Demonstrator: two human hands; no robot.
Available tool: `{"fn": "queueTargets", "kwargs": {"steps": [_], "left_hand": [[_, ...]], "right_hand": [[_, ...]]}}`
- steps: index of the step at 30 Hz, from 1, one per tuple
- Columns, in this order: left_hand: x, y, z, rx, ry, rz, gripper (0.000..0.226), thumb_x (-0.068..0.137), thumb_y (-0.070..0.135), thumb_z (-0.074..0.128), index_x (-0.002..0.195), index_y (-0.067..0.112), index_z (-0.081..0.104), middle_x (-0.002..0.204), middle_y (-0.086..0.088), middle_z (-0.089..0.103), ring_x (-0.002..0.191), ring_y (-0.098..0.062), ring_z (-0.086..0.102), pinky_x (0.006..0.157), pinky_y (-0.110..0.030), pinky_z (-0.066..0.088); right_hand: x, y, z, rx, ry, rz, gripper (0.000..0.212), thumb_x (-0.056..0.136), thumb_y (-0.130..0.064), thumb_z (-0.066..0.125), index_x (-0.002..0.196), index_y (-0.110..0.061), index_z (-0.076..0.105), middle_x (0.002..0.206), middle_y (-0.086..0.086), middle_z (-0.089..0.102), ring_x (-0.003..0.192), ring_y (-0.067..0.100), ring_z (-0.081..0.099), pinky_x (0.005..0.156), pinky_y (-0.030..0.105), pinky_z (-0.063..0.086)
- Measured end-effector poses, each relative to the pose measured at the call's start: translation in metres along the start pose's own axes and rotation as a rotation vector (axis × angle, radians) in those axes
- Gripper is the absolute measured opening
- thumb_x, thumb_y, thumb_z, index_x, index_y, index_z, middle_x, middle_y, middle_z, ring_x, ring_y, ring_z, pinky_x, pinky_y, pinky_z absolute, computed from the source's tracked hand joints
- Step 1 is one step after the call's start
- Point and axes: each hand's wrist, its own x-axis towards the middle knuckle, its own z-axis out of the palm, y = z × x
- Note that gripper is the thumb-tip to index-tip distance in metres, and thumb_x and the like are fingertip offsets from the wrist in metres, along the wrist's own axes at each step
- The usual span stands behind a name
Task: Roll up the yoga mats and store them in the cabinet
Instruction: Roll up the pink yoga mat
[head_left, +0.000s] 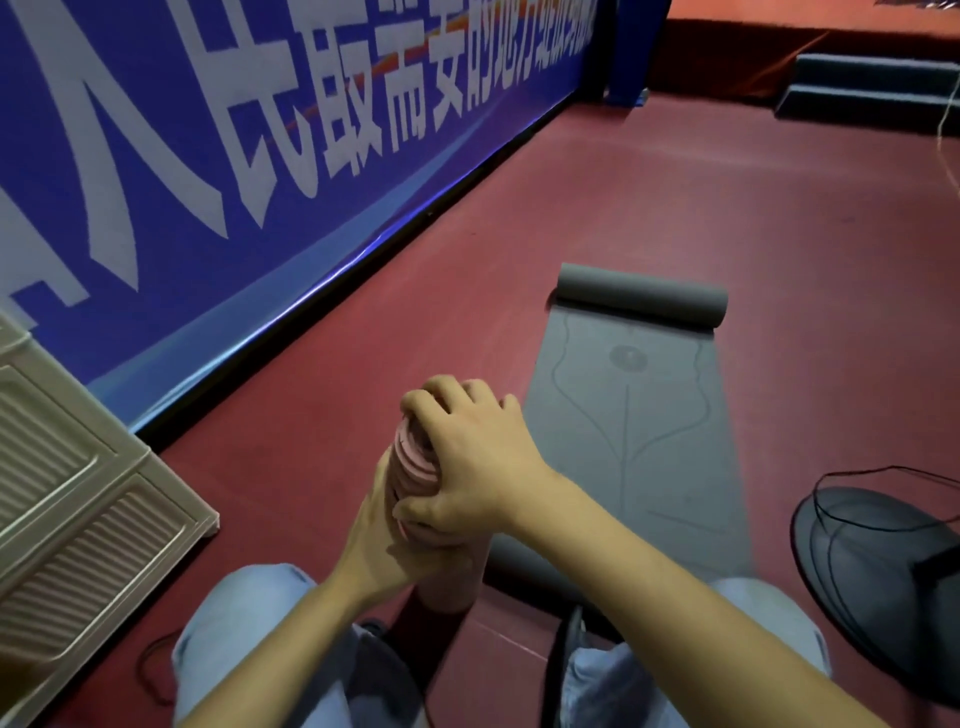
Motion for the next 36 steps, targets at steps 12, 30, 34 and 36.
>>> {"fn": "queueTargets", "kwargs": {"steps": [12, 30, 34, 36], "left_hand": [[0.011, -0.006, 0.017, -0.130, 0.101, -0.132, 0.139, 0.037, 0.031, 0.104, 0.153, 0.009, 0.031, 0.147, -0.003, 0.054, 0.135, -0.017, 0.055, 0.107, -0.044, 0.050], [-0.018, 0.028, 0.002, -0.148, 0.123, -0.103, 0.151, 0.041, 0.046, 0.093, 0.160, 0.009, 0.006, 0.148, 0.036, 0.040, 0.139, 0.012, 0.039, 0.117, -0.035, 0.036], [-0.007, 0.026, 0.003, -0.159, 0.117, -0.133, 0.146, 0.041, 0.036, 0.096, 0.157, 0.002, 0.013, 0.150, 0.007, 0.051, 0.139, -0.015, 0.050, 0.116, -0.050, 0.040], [-0.004, 0.027, -0.001, -0.157, 0.148, -0.132, 0.143, 0.040, 0.040, 0.093, 0.156, 0.002, 0.019, 0.147, 0.011, 0.050, 0.135, -0.013, 0.053, 0.114, -0.046, 0.042]], "right_hand": [[0.016, 0.008, 0.008, 0.091, -0.137, 0.127, 0.088, 0.075, -0.070, 0.069, 0.149, -0.040, 0.032, 0.163, -0.010, 0.021, 0.151, 0.035, 0.013, 0.101, 0.058, 0.045], [0.008, -0.023, 0.012, -0.110, -0.097, 0.088, 0.080, 0.079, -0.067, 0.054, 0.147, -0.029, 0.037, 0.148, 0.005, 0.041, 0.143, 0.034, 0.027, 0.113, 0.064, 0.024], [0.016, -0.026, 0.015, -0.127, -0.189, 0.084, 0.084, 0.081, -0.068, 0.052, 0.152, -0.030, 0.028, 0.159, 0.006, 0.026, 0.148, 0.037, 0.017, 0.111, 0.064, 0.026], [0.022, -0.032, 0.013, -0.136, -0.205, 0.105, 0.079, 0.082, -0.067, 0.052, 0.148, -0.028, 0.034, 0.151, 0.007, 0.035, 0.138, 0.037, 0.030, 0.101, 0.058, 0.035]]}}
